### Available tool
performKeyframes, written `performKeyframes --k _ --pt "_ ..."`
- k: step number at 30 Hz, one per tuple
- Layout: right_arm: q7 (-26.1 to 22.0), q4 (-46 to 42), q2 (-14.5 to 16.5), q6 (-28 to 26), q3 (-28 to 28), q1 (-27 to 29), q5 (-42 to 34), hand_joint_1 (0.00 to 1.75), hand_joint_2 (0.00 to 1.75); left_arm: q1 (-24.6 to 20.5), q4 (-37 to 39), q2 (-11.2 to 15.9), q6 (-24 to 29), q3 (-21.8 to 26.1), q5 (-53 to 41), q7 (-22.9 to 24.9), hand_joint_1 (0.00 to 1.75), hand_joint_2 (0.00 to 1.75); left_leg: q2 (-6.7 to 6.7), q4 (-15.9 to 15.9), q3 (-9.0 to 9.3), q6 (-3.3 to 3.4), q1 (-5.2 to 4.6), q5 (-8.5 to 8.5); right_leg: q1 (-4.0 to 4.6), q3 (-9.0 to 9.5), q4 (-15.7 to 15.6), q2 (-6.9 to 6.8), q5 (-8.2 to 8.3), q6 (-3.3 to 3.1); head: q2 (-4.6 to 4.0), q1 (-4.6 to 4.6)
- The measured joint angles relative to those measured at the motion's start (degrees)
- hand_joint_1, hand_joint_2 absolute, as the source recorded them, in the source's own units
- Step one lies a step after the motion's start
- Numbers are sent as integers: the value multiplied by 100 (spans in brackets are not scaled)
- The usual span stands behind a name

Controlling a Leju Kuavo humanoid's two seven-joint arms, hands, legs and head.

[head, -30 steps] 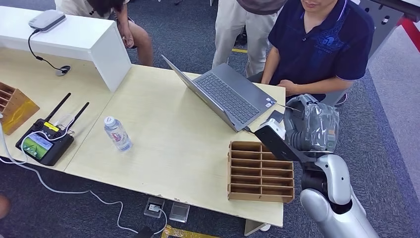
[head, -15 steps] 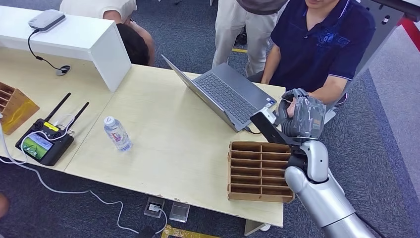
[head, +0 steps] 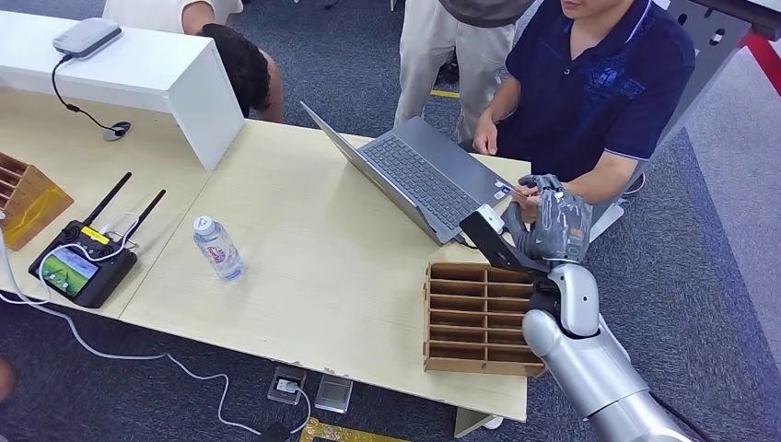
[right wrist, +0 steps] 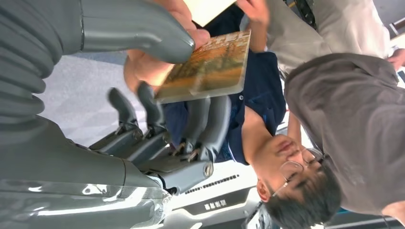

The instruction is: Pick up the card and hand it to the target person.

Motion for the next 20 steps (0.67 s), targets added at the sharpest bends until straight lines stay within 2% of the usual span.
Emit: performKeyframes --k 3,7,9,14,20 --pt "-69 48 7 -66 24 10 -158 0 175 2 0 0 -2 0 46 -1 0 0 0 1 2 0 0 0 0 0 0 0 0 0 0 -1" --pt "-392 -94 3 -167 -23 153 -654 0 175 9 0 0 59 0 123 20 0 0 1 2 4 0 0 0 0 0 0 2 0 0 0 -1" --pt "-668 -263 -9 -172 -80 287 -1240 0 175 13 0 0 98 1 155 43 0 0 2 2 5 0 0 0 0 -1 0 2 0 0 0 -2" --pt "-1322 -960 -159 63 -260 819 -3397 0 175 36 0 0 240 7 228 146 0 0 2 2 4 0 0 0 0 -1 -2 2 0 0 0 -1" --pt "-1621 -1750 -504 763 -496 1405 -4835 0 175 52 0 9 338 16 308 225 0 0 5 4 7 0 0 -1 0 -1 -5 5 1 0 0 1"
